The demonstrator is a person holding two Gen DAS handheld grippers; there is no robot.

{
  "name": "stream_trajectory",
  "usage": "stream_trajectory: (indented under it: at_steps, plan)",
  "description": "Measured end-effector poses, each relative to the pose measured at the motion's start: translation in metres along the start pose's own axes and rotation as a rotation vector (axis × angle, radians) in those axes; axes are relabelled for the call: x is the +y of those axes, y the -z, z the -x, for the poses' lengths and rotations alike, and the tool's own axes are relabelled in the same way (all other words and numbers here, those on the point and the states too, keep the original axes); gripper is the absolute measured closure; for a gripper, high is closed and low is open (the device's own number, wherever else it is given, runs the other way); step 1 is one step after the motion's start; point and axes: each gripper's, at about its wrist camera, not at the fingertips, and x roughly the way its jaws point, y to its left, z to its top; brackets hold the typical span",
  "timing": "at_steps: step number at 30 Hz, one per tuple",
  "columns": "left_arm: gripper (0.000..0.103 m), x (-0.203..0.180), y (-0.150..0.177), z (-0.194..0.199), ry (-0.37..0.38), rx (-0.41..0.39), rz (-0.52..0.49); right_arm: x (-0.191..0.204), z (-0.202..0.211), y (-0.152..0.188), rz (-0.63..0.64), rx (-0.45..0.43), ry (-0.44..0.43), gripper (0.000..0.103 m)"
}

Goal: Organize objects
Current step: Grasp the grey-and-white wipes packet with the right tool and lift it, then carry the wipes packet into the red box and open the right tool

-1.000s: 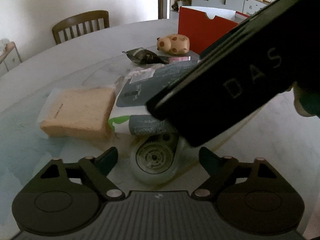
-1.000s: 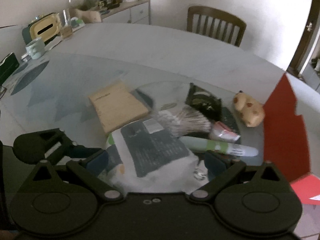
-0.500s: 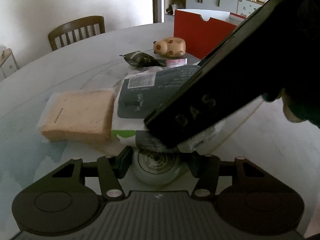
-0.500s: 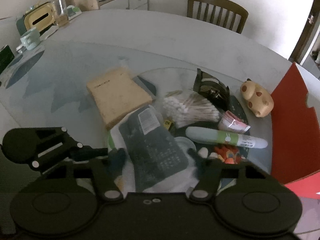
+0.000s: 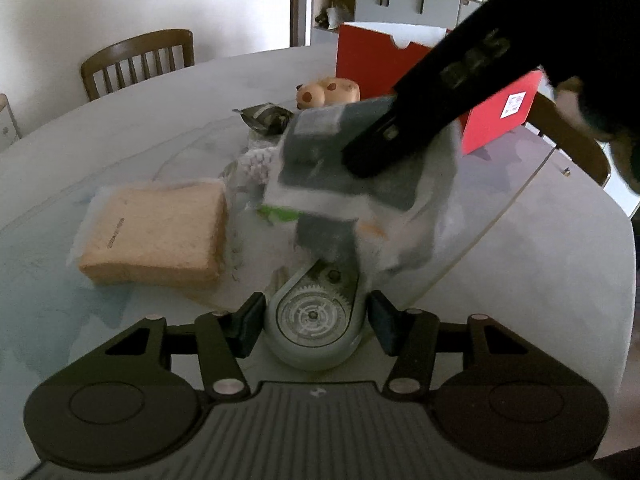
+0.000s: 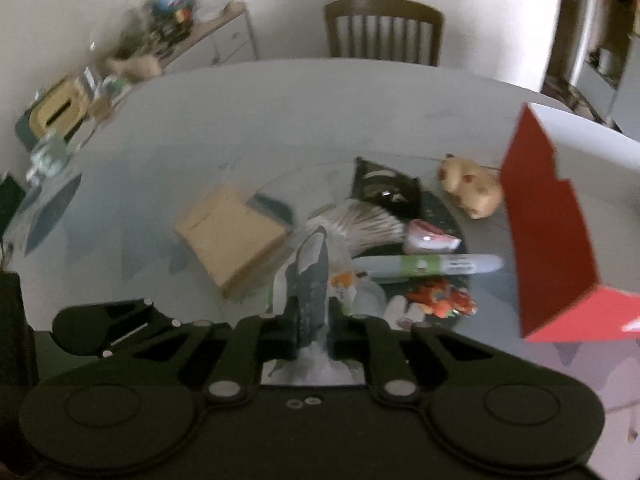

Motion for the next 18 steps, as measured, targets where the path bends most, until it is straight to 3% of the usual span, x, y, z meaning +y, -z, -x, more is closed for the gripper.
stream_trajectory:
  at_steps: [18]
  plan:
    - [0.048,0.004,-0.03,0.039,0.027,-0.064,0.036,-0.067,0.08,0.005,-0.181,-0.157,0.143,0.091]
